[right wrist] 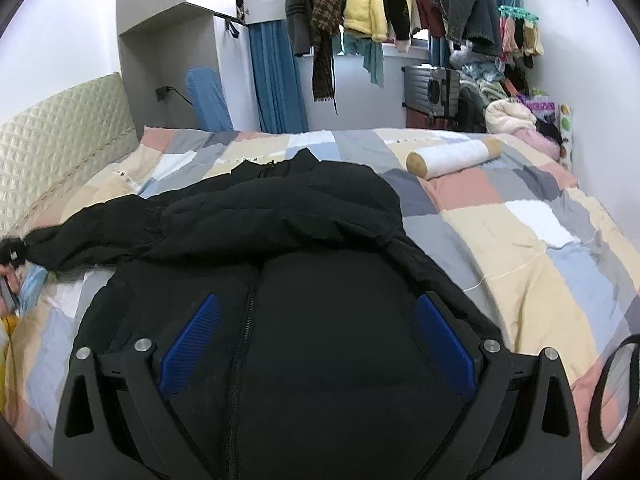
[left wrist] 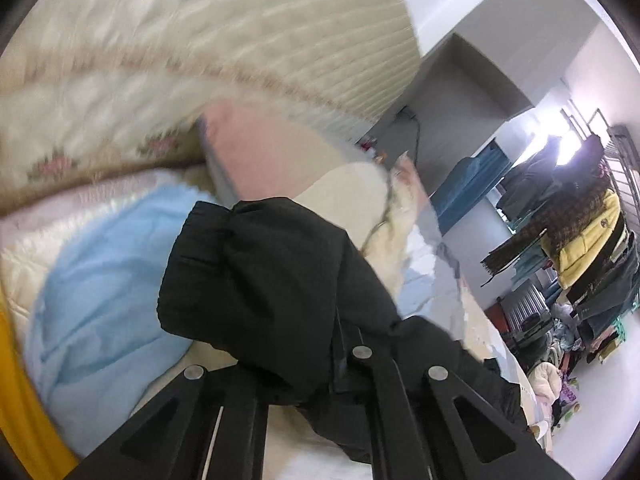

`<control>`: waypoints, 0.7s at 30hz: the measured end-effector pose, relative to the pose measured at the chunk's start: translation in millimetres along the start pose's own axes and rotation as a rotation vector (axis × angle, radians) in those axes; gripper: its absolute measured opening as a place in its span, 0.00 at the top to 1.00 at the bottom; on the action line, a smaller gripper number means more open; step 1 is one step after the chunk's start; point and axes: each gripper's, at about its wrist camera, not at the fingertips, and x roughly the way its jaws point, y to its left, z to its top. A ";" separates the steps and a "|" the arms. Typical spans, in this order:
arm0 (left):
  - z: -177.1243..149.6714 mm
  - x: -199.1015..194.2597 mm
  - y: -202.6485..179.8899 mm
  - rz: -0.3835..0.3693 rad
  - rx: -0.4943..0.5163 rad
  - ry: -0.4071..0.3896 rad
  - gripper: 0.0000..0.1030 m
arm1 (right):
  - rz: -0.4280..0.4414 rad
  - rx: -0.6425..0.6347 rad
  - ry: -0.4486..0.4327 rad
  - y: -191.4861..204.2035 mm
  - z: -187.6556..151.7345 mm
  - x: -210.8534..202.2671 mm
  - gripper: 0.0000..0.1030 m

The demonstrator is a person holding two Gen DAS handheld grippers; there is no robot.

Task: Fold large clothes
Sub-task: 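Grasp the other sleeve cuff with the left gripper and lift it, then fold the held sleeve across the jacket body with the left gripper and release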

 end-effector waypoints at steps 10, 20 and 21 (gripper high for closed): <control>19.2 -78.2 -136.2 0.015 0.221 -0.053 0.95 | 0.087 -0.061 -0.080 -4.3 0.8 -24.2 0.00; -13.8 -117.7 -313.0 -0.011 0.477 -0.089 0.95 | 0.134 -0.019 -0.058 -36.6 -6.1 -19.6 0.00; -19.2 -119.4 -328.0 -0.014 0.495 -0.093 0.95 | 0.139 -0.012 -0.060 -39.3 -5.1 -20.4 0.00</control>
